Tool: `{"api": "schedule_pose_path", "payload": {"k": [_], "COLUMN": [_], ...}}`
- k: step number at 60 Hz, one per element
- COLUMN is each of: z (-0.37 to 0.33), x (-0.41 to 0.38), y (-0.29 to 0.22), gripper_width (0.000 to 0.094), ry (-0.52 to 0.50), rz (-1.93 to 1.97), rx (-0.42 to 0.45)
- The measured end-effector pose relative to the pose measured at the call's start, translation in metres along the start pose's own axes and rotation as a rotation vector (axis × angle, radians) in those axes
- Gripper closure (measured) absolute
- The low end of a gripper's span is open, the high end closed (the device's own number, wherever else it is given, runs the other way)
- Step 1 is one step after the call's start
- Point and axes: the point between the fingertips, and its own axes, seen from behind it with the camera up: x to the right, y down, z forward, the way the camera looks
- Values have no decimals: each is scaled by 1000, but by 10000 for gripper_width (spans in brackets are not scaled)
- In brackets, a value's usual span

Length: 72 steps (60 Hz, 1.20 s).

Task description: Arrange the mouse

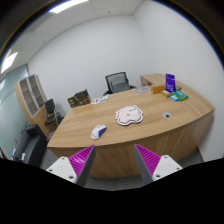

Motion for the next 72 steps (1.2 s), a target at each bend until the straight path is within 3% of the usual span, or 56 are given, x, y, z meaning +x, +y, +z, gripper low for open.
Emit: {"api": "schedule_pose_path", "payload": {"k": [12,20,36,51,72], "z": [70,115,209,305,387], "x": [-53,-68,-96,-112,-119], "y": [15,19,37,53,27], "gripper_width": [120,106,108,107,121], "ry": [32,126,130,32,-38], "rz": [-28,-112,-51,-80,-213], "rx": [-26,-8,9,-30,-59]}}
